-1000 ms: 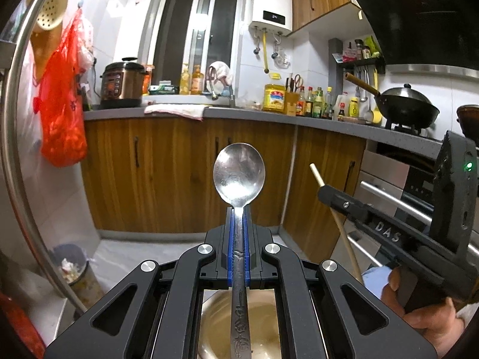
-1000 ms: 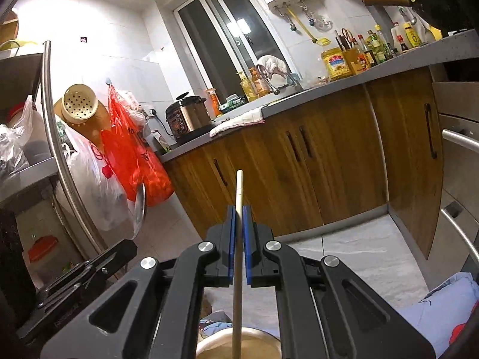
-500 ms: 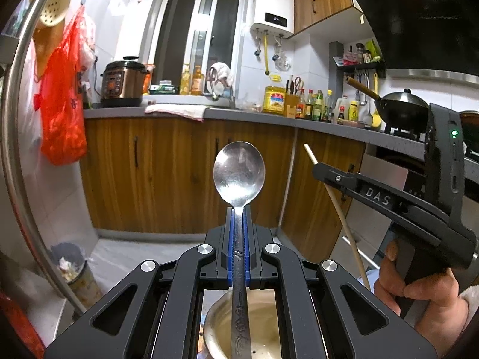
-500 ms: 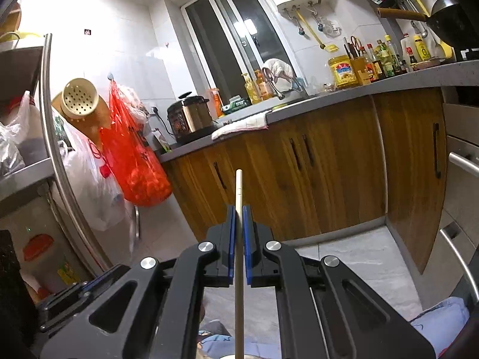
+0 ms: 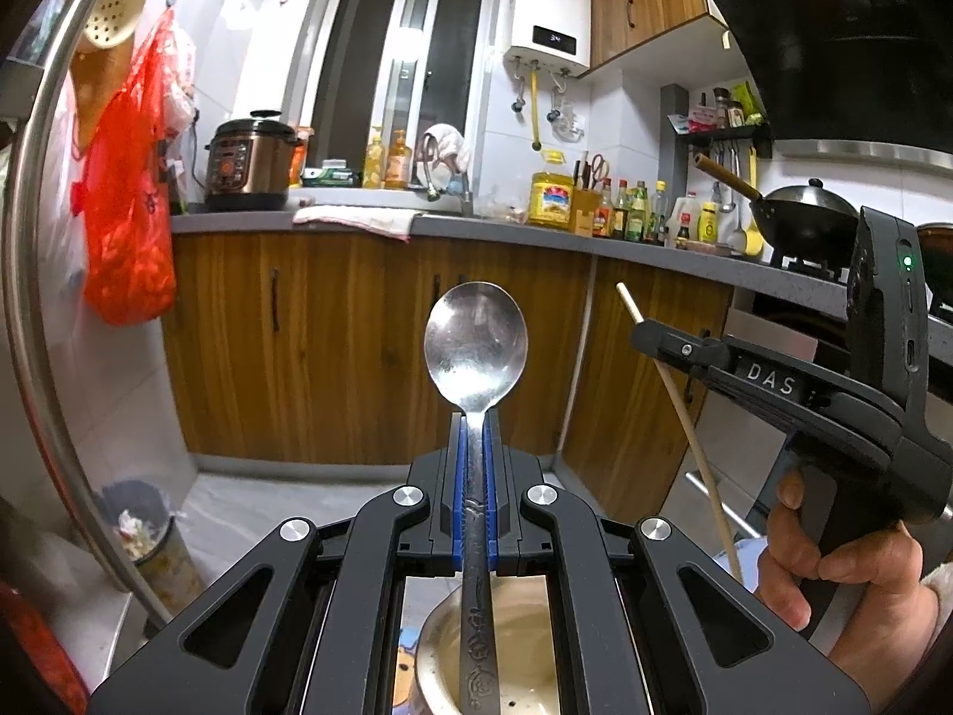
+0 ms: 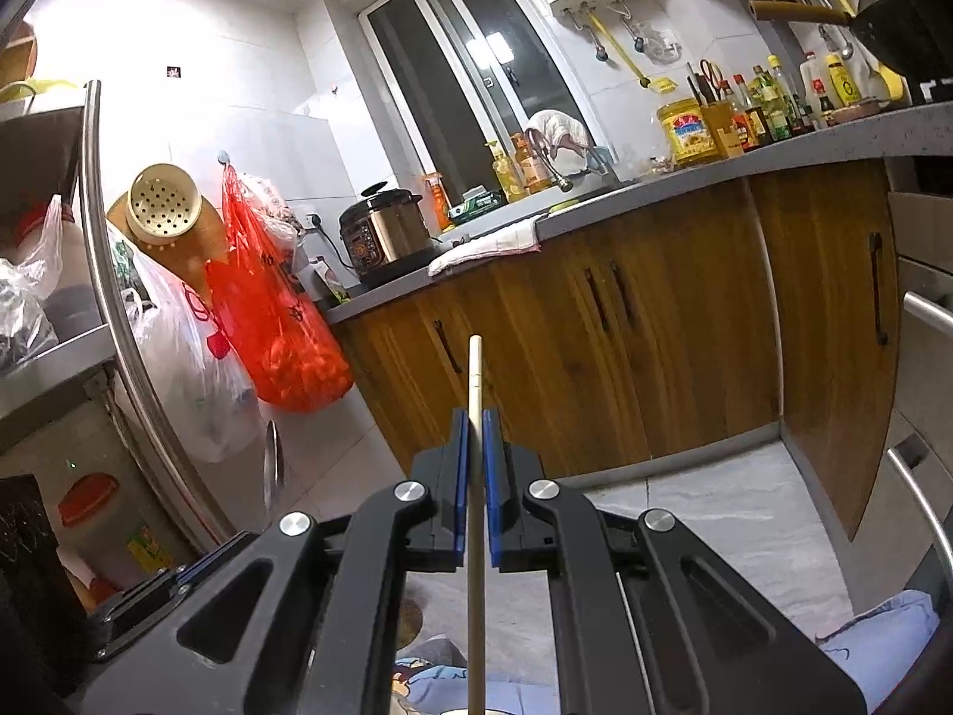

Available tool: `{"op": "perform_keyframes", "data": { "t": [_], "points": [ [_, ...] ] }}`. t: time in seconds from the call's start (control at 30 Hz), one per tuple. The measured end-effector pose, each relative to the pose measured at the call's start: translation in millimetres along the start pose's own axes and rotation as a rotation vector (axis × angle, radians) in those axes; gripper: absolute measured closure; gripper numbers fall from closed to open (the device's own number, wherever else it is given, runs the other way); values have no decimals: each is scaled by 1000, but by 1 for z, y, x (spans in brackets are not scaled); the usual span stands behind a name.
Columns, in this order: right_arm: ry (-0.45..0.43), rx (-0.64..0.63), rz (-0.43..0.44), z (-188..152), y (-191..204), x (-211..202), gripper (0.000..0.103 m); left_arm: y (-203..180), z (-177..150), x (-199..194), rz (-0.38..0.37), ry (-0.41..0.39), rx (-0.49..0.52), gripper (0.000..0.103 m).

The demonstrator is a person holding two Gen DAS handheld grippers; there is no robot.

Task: Organize utensils
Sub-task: 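Carry the spoon and chopstick over the ceramic holder with both grippers, then lower the spoon and chopstick into the holder and open both grippers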

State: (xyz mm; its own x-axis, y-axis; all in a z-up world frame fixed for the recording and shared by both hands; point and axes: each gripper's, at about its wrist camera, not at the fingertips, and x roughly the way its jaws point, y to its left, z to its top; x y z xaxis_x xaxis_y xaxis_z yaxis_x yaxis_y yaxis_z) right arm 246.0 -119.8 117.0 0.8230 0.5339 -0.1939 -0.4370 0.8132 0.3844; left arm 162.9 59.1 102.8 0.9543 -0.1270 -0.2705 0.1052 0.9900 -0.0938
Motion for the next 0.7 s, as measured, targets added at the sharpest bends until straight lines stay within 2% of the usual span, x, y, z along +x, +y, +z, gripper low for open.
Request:
{"op": "perform_keyframes", "data": {
  "t": [0.3, 0.43, 0.57, 0.7],
  "points": [
    [4, -44, 5, -10, 3, -11, 98, 4, -4, -2, -6, 3, -1, 97],
    [-5, -61, -23, -19, 0, -18, 98, 5, -10, -3, -17, 17, -13, 97],
    [18, -43, -27, -28, -5, -24, 98, 5, -15, -9, -28, 19, -12, 97],
    [47, -98, -39, -40, -1, -33, 98, 6, -22, -16, -57, 36, -26, 97]
  ]
}}
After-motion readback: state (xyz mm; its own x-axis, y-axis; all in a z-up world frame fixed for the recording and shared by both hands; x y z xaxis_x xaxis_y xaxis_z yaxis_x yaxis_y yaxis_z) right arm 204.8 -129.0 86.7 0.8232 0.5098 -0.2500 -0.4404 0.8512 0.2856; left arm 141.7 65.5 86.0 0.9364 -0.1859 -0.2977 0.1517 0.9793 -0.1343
